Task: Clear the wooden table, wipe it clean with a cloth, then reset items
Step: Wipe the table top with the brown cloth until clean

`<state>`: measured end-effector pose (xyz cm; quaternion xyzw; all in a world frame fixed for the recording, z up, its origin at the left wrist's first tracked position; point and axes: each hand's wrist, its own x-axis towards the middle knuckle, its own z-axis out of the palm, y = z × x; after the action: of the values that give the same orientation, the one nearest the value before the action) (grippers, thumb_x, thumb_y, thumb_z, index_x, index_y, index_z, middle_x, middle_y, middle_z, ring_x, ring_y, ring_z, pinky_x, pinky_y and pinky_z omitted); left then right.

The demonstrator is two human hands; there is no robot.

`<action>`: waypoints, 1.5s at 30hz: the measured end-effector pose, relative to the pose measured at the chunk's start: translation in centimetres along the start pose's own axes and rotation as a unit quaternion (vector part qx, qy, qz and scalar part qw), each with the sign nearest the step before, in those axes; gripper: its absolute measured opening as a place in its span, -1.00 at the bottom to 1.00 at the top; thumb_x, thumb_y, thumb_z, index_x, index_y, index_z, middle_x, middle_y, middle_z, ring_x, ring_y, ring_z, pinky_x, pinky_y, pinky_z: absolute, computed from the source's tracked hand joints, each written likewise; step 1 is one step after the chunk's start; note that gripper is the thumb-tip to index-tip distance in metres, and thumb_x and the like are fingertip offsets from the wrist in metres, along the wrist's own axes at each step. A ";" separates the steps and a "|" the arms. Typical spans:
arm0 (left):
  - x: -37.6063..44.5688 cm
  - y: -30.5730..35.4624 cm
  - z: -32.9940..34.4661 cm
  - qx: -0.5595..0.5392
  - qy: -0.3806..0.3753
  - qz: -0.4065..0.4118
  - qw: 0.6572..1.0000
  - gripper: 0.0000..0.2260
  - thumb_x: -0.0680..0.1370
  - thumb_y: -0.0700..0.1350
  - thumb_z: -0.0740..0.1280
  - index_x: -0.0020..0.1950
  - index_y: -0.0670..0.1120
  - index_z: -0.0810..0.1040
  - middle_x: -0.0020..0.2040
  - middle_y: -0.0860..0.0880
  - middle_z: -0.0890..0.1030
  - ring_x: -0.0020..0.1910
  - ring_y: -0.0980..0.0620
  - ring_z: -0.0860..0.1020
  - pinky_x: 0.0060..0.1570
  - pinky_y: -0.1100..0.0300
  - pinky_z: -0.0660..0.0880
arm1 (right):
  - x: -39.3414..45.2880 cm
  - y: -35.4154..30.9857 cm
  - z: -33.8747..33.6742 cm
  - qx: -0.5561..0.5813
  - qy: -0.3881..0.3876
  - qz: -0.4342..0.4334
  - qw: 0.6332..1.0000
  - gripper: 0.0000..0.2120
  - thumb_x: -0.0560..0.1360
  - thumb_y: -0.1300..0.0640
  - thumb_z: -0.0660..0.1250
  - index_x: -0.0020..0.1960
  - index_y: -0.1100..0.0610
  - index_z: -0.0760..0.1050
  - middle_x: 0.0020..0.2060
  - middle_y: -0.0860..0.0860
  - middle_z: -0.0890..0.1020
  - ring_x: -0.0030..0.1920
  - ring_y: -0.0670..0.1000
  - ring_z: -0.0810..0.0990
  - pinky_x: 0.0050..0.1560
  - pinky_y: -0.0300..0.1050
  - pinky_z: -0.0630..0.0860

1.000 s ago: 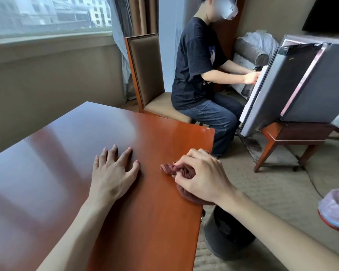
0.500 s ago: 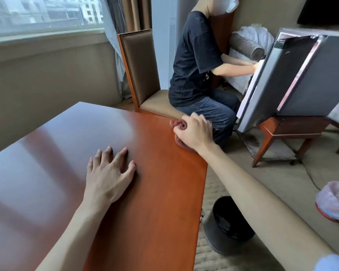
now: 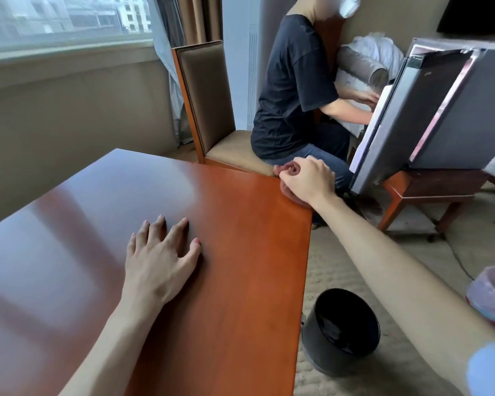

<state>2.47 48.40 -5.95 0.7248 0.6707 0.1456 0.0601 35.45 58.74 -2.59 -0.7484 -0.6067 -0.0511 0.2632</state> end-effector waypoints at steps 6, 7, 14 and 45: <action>-0.1 0.1 -0.1 0.000 -0.005 0.001 1.000 -0.37 0.52 0.37 -0.01 0.57 0.22 0.25 0.60 -0.06 0.20 0.61 -0.13 0.04 0.57 -0.09 -0.02 | -3.6 -1.6 -0.9 -0.022 0.007 0.003 1.000 -0.67 0.49 -0.22 0.31 -0.03 0.03 0.59 -0.01 0.07 0.61 0.09 0.19 0.57 0.02 0.05 0.48; -0.2 0.0 -0.2 0.000 -0.007 0.002 1.000 -0.36 0.52 0.37 -0.02 0.57 0.21 0.25 0.60 -0.06 0.20 0.61 -0.14 0.04 0.57 -0.09 -0.02 | -6.0 -2.2 -1.5 -0.014 0.002 -0.018 1.000 -0.71 0.47 -0.20 0.32 -0.07 0.02 0.57 -0.05 0.04 0.60 0.05 0.15 0.56 0.00 0.03 0.47; -0.3 0.0 -0.3 0.002 -0.019 0.008 1.000 -0.33 0.50 0.37 -0.07 0.59 0.20 0.22 0.62 -0.10 0.16 0.61 -0.18 0.03 0.57 -0.11 -0.04 | -22.3 -6.3 -6.6 0.105 -0.052 -0.196 0.974 -0.79 0.40 -0.17 0.33 -0.08 -0.11 0.64 -0.11 -0.15 0.58 -0.06 -0.06 0.51 -0.04 -0.12 0.46; -0.6 0.3 -0.4 0.014 -0.023 0.008 1.000 -0.34 0.52 0.33 -0.14 0.61 0.21 0.15 0.64 -0.09 0.11 0.63 -0.13 -0.03 0.58 -0.07 -0.10 | -12.7 -4.8 -3.3 0.080 -0.055 -0.186 0.978 -0.73 0.42 -0.25 0.31 -0.02 -0.12 0.62 -0.07 -0.15 0.61 0.00 -0.02 0.55 0.01 -0.07 0.52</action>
<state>2.65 47.75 -5.53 0.7343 0.6651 0.1197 0.0645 28.52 46.61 -3.17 -0.6006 -0.7510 -0.0090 0.2743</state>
